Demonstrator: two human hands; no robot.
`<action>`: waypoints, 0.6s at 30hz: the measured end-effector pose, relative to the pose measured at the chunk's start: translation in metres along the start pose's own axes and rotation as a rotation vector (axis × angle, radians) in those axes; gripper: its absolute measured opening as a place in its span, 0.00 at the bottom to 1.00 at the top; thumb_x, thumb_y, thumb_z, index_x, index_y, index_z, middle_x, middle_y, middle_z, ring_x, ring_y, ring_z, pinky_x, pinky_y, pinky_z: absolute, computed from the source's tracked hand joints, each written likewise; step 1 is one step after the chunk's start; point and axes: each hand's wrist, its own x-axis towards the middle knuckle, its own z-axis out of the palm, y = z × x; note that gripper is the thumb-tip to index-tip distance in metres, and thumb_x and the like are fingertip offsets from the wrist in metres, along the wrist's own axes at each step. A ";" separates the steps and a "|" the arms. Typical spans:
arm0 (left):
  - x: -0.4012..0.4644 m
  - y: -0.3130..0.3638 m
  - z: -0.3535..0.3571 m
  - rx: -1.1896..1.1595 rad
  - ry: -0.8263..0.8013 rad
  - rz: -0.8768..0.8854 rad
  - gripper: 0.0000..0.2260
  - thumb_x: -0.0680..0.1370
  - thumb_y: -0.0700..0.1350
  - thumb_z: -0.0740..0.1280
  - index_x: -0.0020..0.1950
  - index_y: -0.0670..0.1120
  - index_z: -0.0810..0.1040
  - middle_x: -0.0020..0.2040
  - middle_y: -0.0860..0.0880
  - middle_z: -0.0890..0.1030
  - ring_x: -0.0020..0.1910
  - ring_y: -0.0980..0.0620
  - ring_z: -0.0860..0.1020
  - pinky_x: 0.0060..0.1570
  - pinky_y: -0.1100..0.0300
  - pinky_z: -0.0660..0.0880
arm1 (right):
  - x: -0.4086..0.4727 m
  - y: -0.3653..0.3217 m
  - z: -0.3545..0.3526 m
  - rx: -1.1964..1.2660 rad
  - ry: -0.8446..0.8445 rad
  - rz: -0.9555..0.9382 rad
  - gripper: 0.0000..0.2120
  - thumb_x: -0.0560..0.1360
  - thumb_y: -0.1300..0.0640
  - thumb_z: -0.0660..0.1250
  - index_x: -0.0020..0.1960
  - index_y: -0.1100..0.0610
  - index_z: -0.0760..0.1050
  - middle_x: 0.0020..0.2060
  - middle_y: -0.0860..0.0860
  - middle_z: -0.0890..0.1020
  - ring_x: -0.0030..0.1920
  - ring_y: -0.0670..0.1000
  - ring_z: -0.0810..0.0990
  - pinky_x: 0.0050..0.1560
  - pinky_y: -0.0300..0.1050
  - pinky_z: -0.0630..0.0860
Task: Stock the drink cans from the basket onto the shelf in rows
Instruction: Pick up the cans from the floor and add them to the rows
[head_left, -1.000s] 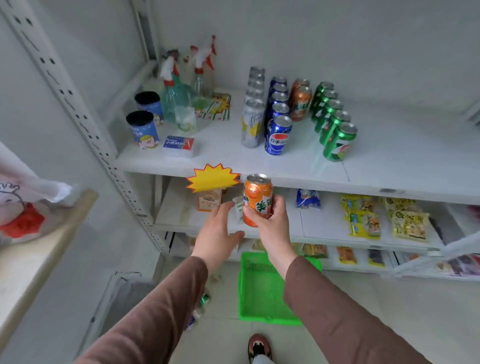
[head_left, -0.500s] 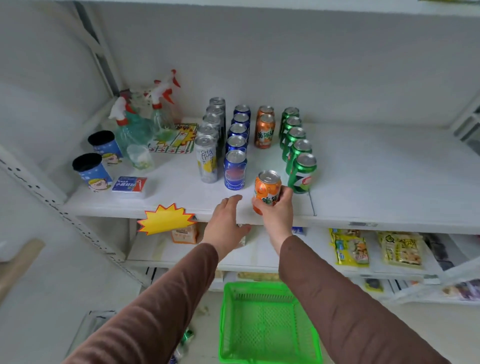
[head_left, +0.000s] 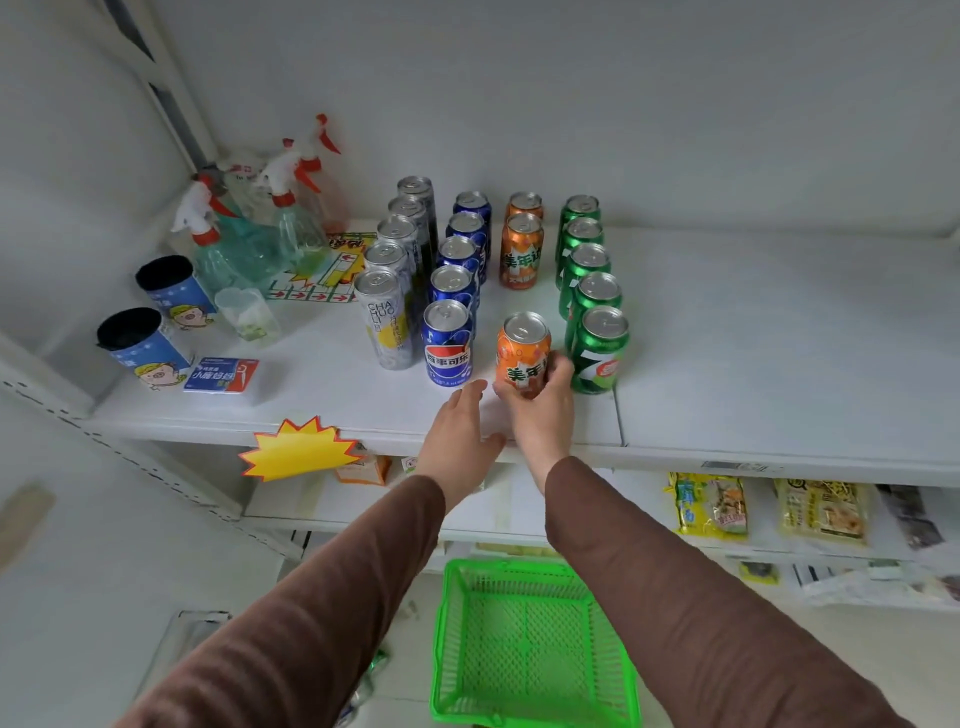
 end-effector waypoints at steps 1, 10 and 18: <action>0.001 0.000 0.002 0.006 -0.001 0.005 0.32 0.75 0.43 0.70 0.76 0.45 0.61 0.72 0.46 0.69 0.69 0.47 0.69 0.68 0.55 0.66 | 0.000 0.003 0.000 -0.020 -0.015 -0.006 0.35 0.70 0.50 0.79 0.71 0.51 0.65 0.63 0.52 0.78 0.62 0.52 0.79 0.64 0.51 0.77; 0.029 0.011 0.020 -0.051 -0.016 0.045 0.32 0.74 0.39 0.66 0.76 0.49 0.59 0.71 0.47 0.71 0.66 0.46 0.72 0.66 0.52 0.70 | 0.032 -0.024 0.008 -0.069 -0.039 0.072 0.28 0.74 0.62 0.74 0.70 0.59 0.67 0.65 0.57 0.77 0.66 0.56 0.77 0.64 0.46 0.73; 0.067 0.020 0.036 -0.086 0.006 -0.031 0.38 0.73 0.41 0.68 0.79 0.49 0.52 0.75 0.46 0.65 0.72 0.47 0.67 0.70 0.51 0.67 | 0.082 -0.048 0.021 -0.134 -0.043 0.199 0.25 0.75 0.62 0.73 0.68 0.57 0.66 0.64 0.56 0.78 0.64 0.59 0.78 0.64 0.50 0.73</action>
